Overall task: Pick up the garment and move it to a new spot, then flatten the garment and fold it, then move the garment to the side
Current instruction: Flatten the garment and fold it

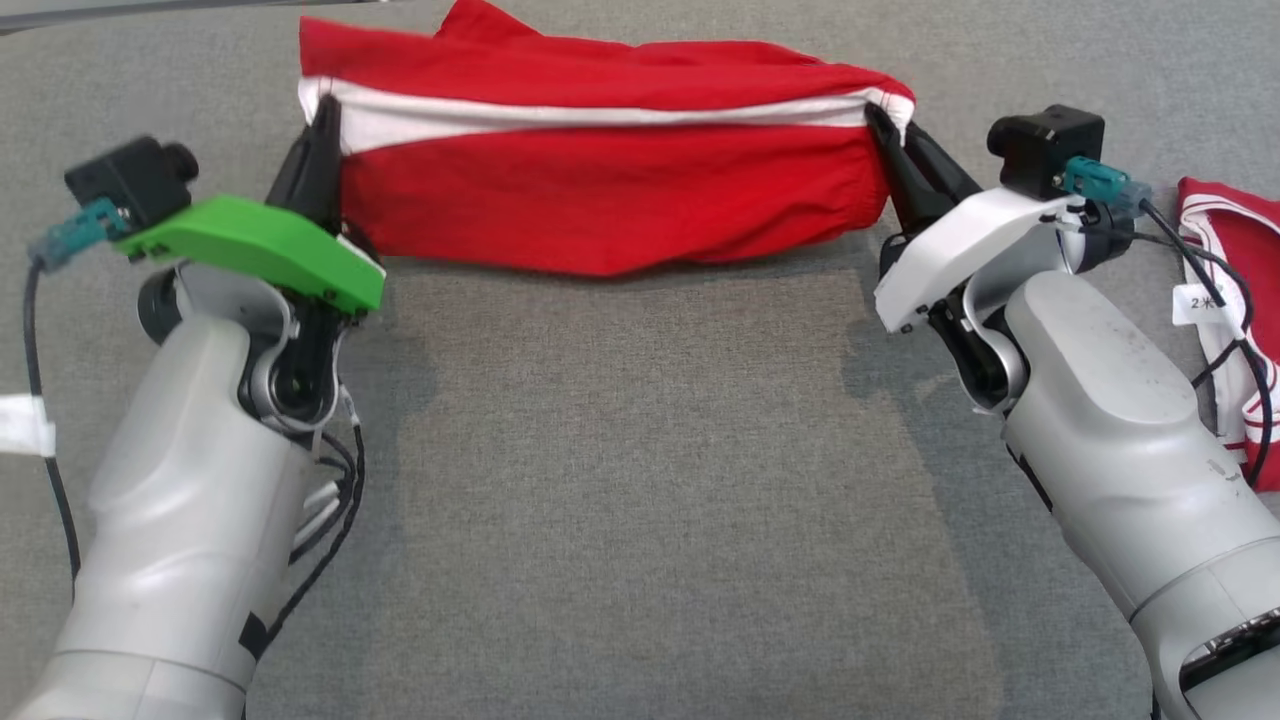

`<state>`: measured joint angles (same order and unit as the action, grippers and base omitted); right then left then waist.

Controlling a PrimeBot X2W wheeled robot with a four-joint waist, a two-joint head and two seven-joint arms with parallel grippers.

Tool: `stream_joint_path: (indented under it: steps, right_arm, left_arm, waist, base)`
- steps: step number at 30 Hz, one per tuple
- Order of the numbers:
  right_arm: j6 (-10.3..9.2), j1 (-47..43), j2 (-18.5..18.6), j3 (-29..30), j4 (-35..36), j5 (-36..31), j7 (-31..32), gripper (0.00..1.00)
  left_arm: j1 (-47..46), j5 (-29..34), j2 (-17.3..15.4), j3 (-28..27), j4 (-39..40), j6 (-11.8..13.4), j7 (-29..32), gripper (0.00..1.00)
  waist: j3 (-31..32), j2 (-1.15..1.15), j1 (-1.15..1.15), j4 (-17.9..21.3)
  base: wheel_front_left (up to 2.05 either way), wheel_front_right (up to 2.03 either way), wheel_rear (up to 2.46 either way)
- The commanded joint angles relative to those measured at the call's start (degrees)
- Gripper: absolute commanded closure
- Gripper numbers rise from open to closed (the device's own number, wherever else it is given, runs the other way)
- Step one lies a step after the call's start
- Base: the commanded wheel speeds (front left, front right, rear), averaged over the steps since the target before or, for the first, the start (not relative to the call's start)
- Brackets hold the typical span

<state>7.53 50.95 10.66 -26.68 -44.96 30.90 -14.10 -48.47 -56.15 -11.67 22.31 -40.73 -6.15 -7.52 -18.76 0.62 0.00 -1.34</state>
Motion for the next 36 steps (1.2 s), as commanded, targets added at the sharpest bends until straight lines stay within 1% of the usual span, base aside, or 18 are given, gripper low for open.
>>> stream_joint_path:
  steps: [1,7,13,18,22,24,25,29,30,31,36]
  right_arm:
    - [-0.07,-0.79,0.87,-0.79,-0.27,1.29,-0.63,1.00]
    - [-0.07,-1.78,2.04,-2.92,0.14,4.39,-1.11,1.00]
    - [-0.07,-4.74,2.78,-2.73,4.47,5.56,-1.10,1.00]
    - [-0.07,-10.34,3.97,-1.36,10.36,5.24,-1.12,1.00]
    - [-0.07,-17.08,5.14,0.45,16.48,5.22,-1.10,1.00]
    - [-0.07,-20.80,5.76,1.33,19.47,4.65,-1.10,1.00]
    - [-0.07,-20.80,5.76,1.33,19.47,4.65,-1.10,1.00]
    - [-0.07,-28.74,6.55,3.16,25.55,4.42,-1.10,1.00]
    - [-0.07,-32.57,6.51,4.04,28.29,4.38,-1.10,1.00]
    - [-0.07,-34.35,6.47,4.29,29.48,4.24,-1.11,1.00]
    - [-0.07,-42.64,6.50,5.38,35.10,4.07,-1.05,1.00]
  left_arm:
    - [1.34,-0.22,-0.34,0.14,0.00,-0.51,-1.03,1.00]
    - [4.18,-1.40,-0.33,0.92,0.15,-1.14,-2.62,1.00]
    - [7.27,-0.78,-1.28,2.49,1.56,-1.30,-3.90,1.00]
    - [12.63,-1.55,-2.07,2.76,6.42,-1.37,-5.74,1.00]
    - [19.36,-1.21,-3.03,2.66,12.43,-1.38,-6.80,1.00]
    - [23.19,-1.03,-3.35,2.11,15.69,-0.90,-7.23,1.00]
    - [23.19,-1.03,-3.35,2.11,15.69,-0.90,-7.23,1.00]
    - [31.17,0.57,-4.37,1.73,22.77,1.13,-7.47,1.00]
    - [35.24,1.05,-4.92,0.96,26.49,2.63,-7.58,1.00]
    - [37.28,1.15,-5.06,0.45,28.28,3.47,-7.62,1.00]
    - [46.07,1.96,-5.37,-1.05,37.00,6.69,-7.69,1.00]
  waist:
    - [-0.36,-0.62,0.00,-0.31]
    - [0.04,-0.62,0.00,-0.71]
    - [0.96,-0.62,0.00,-0.61]
    - [2.68,-0.62,0.00,-0.58]
    - [4.92,-0.62,0.00,-0.80]
    - [6.23,-0.62,0.00,-0.91]
    - [6.23,-0.62,0.00,-0.91]
    - [9.08,-0.62,0.00,-1.31]
    - [10.44,-0.62,0.00,-1.19]
    - [11.11,-0.62,0.00,-1.03]
    - [13.39,-0.62,0.00,-0.45]
  base:
    - [0.00,0.00,0.00]
    - [0.00,0.00,0.00]
    - [0.00,0.00,0.00]
    - [0.00,0.00,0.00]
    - [0.00,0.00,0.00]
    - [0.00,0.00,0.00]
    - [0.00,0.00,0.00]
    - [0.00,0.00,0.00]
    - [0.00,0.00,0.00]
    - [0.00,0.00,0.00]
    - [0.00,0.00,0.00]
